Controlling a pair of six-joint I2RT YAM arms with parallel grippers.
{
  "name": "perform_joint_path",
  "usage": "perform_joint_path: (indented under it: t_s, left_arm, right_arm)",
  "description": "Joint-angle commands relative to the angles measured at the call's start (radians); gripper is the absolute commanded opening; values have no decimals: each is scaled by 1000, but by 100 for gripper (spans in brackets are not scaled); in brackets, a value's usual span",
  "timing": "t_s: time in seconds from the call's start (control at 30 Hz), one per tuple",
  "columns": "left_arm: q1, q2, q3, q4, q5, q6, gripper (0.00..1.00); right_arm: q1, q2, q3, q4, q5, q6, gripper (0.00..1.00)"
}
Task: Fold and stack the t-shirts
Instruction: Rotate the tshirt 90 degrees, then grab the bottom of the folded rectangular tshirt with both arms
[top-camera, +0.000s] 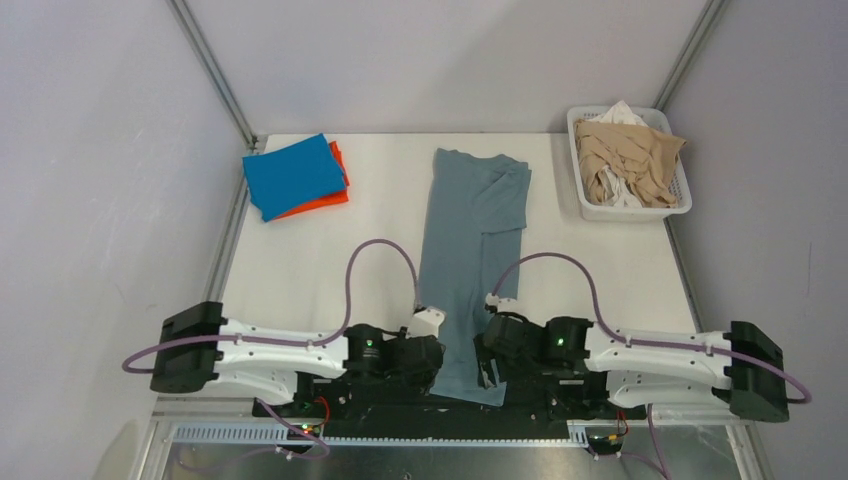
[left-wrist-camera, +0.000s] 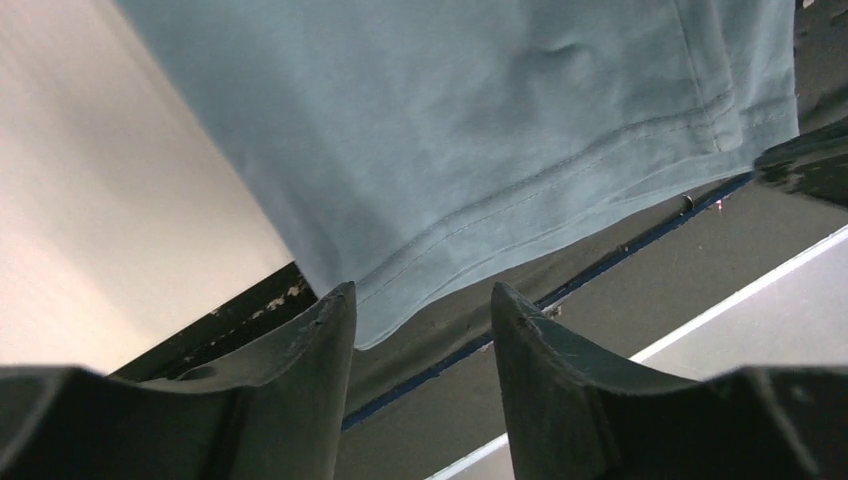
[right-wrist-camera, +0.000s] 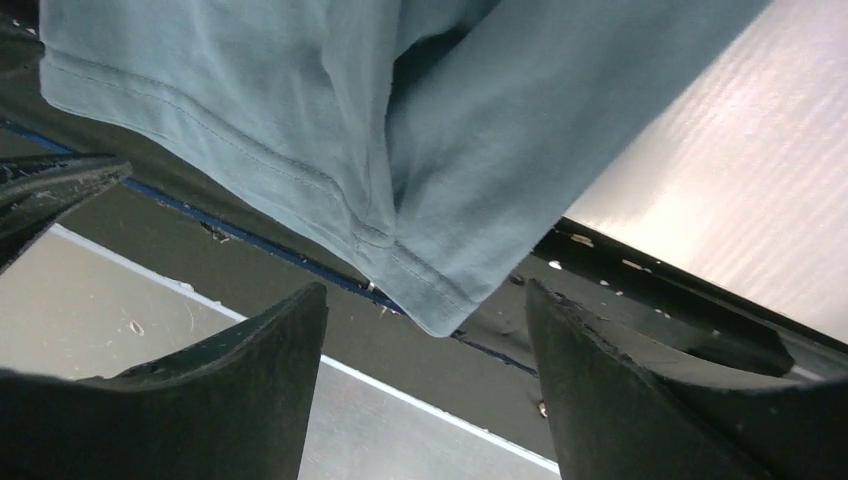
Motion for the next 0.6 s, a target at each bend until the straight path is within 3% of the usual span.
perform_joint_path:
  t_s: [0.0, 0.23, 0.57]
  left_arm:
    - [-30, 67, 70, 7, -31, 8, 51]
    - [-31, 119, 62, 7, -28, 10, 30]
    - [-31, 136, 30, 4, -13, 15, 46]
  right_arm:
    - [38, 57, -3, 100, 40, 57, 73]
    - [54, 88, -71, 145, -14, 107, 60]
    - [81, 119, -108, 179, -69, 132, 55]
